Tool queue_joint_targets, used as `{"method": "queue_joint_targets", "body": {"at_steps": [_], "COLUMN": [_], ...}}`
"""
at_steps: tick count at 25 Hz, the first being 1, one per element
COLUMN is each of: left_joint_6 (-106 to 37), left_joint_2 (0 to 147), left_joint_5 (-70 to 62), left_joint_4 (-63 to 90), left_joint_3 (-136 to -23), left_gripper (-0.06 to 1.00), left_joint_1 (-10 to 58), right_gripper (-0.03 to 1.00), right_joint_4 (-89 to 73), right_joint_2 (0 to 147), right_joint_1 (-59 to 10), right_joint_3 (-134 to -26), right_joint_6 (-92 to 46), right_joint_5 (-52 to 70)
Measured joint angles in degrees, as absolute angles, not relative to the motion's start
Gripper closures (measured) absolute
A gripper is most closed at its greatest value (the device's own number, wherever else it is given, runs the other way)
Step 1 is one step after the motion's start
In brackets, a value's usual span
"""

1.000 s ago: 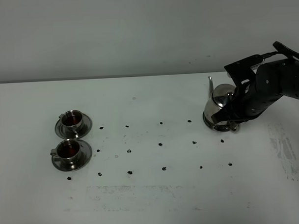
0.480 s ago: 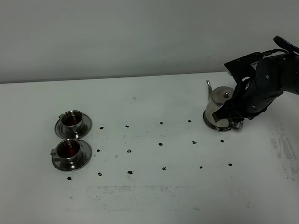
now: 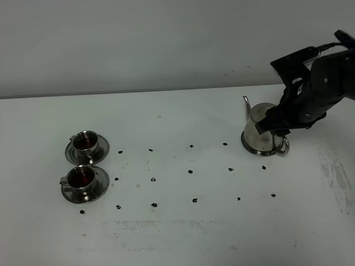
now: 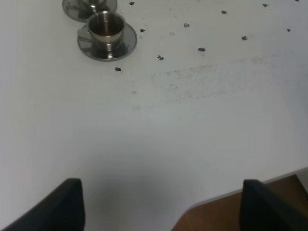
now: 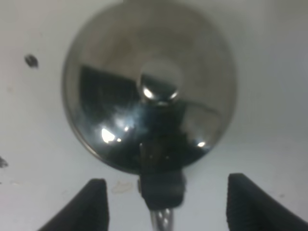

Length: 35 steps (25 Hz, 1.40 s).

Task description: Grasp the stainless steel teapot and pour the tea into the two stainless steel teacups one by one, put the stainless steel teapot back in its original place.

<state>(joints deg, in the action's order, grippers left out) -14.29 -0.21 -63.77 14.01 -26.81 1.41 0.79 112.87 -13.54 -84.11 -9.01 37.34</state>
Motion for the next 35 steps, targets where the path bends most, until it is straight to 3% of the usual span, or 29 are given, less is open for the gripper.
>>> {"method": "queue_joint_targets", "body": {"at_steps": [9, 17, 23, 31, 35], "left_joint_6": [-14.3, -14.3, -14.2, -14.2, -14.2], "left_joint_2": [-0.2, -0.2, -0.2, -0.2, -0.2], "left_joint_5": [-63.8, -63.8, -63.8, -63.8, -63.8], "left_joint_4": [14.0, 14.0, 14.0, 14.0, 14.0], "left_joint_3": [-26.8, -26.8, -26.8, -26.8, -26.8], "left_gripper": [0.31, 0.31, 0.31, 0.31, 0.31], "left_joint_1": [1.4, 1.4, 1.4, 1.4, 1.4], "right_gripper": [0.50, 0.53, 0.56, 0.59, 0.60], "right_joint_4": [1.6, 1.2, 0.5, -1.9, -2.1], "right_joint_2": [96.4, 88.4, 85.1, 64.5, 51.8], "right_joint_1": [-14.0, -14.0, -14.0, -14.0, -11.0], "right_joint_3": [-76.2, -75.6, -75.6, -74.0, -65.8], "right_joint_6": [-9.0, -9.0, -8.6, -8.6, -8.6], "right_joint_5": [42.6, 49.5, 62.0, 69.2, 69.4]}}
